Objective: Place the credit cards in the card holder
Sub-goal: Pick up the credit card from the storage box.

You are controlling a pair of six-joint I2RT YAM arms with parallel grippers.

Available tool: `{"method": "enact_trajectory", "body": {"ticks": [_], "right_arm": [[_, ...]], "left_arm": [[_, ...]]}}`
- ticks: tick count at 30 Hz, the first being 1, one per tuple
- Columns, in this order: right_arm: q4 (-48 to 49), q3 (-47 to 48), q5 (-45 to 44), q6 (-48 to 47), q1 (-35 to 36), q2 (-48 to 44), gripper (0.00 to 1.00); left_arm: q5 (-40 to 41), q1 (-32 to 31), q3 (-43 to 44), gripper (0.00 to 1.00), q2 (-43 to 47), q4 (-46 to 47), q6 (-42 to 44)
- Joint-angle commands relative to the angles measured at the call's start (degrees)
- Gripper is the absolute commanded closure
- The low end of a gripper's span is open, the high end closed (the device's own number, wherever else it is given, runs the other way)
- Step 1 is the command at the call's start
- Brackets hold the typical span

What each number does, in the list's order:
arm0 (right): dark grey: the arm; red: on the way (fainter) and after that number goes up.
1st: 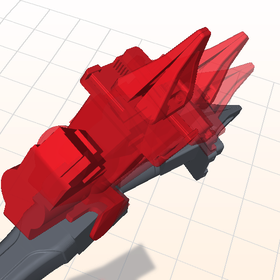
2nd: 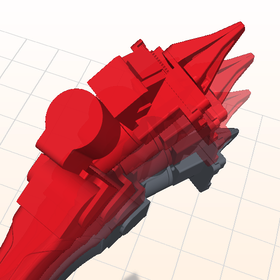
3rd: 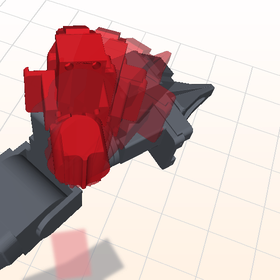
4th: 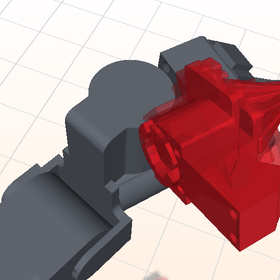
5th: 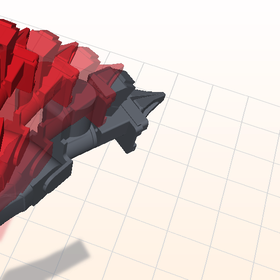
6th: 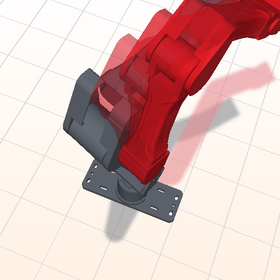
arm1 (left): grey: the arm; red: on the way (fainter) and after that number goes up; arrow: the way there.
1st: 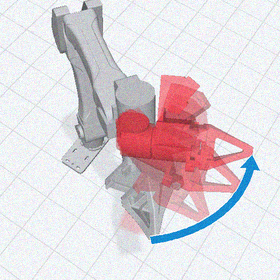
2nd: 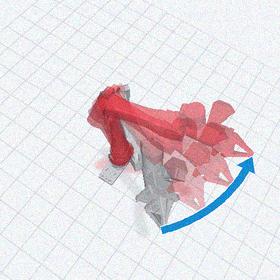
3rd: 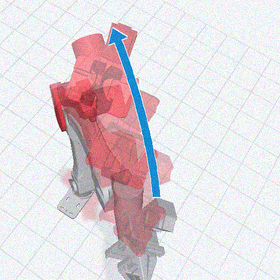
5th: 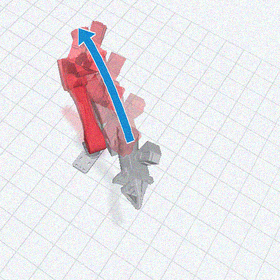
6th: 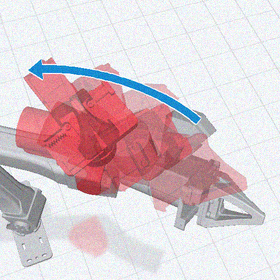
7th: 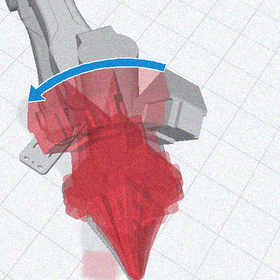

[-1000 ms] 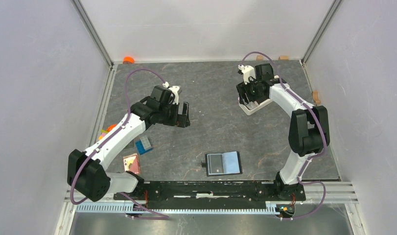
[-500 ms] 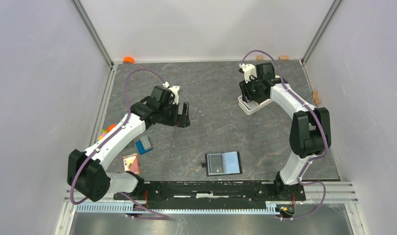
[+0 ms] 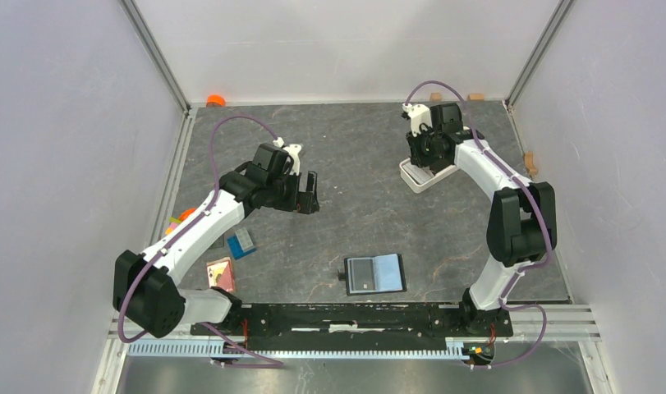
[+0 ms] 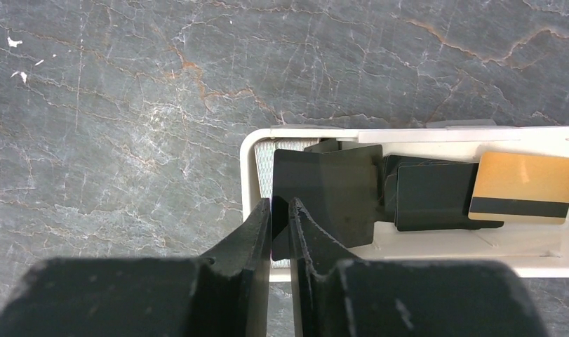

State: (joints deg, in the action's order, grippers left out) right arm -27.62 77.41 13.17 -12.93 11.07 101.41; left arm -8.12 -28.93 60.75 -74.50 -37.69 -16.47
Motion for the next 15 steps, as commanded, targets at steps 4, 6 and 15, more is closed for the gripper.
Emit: {"method": "enact_trajectory", "body": {"ticks": [4,6,15], "right_arm": [[-0.77,1.41,0.91,1.48,0.42,-2.47,0.85],[-0.15,1.22,-0.22,1.83,0.38,-3.42,0.88],[7.97,-4.84,-14.07,2.3,0.42,-11.95,1.0]], "left_arm": [[-1.48,0.44,0.03,0.0,-0.59,-0.01,3.22],[-1.55,0.42,0.07,0.0,-0.62,-0.01,3.13],[-1.68,0.45,0.07,0.0,-0.71,-0.01,3.11]]}}
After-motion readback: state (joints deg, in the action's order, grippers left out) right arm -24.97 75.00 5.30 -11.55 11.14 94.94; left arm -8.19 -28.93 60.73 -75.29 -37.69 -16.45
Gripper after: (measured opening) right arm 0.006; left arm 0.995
